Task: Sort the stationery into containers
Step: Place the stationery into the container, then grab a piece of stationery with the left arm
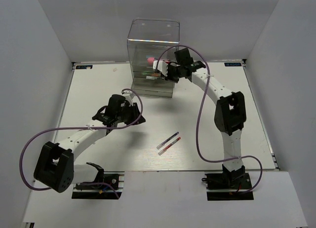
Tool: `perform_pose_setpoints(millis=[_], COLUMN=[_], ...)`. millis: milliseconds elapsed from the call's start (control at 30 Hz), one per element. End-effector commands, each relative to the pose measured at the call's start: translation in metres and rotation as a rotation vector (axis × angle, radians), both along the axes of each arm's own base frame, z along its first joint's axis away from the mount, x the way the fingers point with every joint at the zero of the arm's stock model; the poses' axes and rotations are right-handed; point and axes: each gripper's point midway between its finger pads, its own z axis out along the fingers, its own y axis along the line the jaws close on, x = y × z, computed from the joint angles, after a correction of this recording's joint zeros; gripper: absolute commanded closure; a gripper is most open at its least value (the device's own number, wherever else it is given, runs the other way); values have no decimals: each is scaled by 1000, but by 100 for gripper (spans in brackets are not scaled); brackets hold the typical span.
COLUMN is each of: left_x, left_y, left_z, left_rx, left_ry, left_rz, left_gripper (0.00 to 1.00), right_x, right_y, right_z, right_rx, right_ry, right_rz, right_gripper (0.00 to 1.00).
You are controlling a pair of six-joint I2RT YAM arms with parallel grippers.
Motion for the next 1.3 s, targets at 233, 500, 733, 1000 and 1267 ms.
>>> perform_pose_setpoints(millis=[233,500,733,1000,1267], left_x=[-2,-14,-24,-37,-26], left_y=[-44,-98,-136,-148,-148], left_z=[37,22,-1,-43,-68], left_rx=[-13,-20,82,232,409], left_ry=[-159,-138,-127,-79,-75], left_rz=[-216,-342,-430,-481,-430], left_gripper=[64,62,62,58,57], right_x=[47,7,-49,-92,-110], right_y=[12,-6,-49,-101,-122], right_z=[-29,-5,8,-28,-32], right_rx=[0,96,200,193,221], right_ry=[-2,120,219,301,333], right_rz=[-186,-204,-245,-307,-335], right_gripper=[61,49,60,51,35])
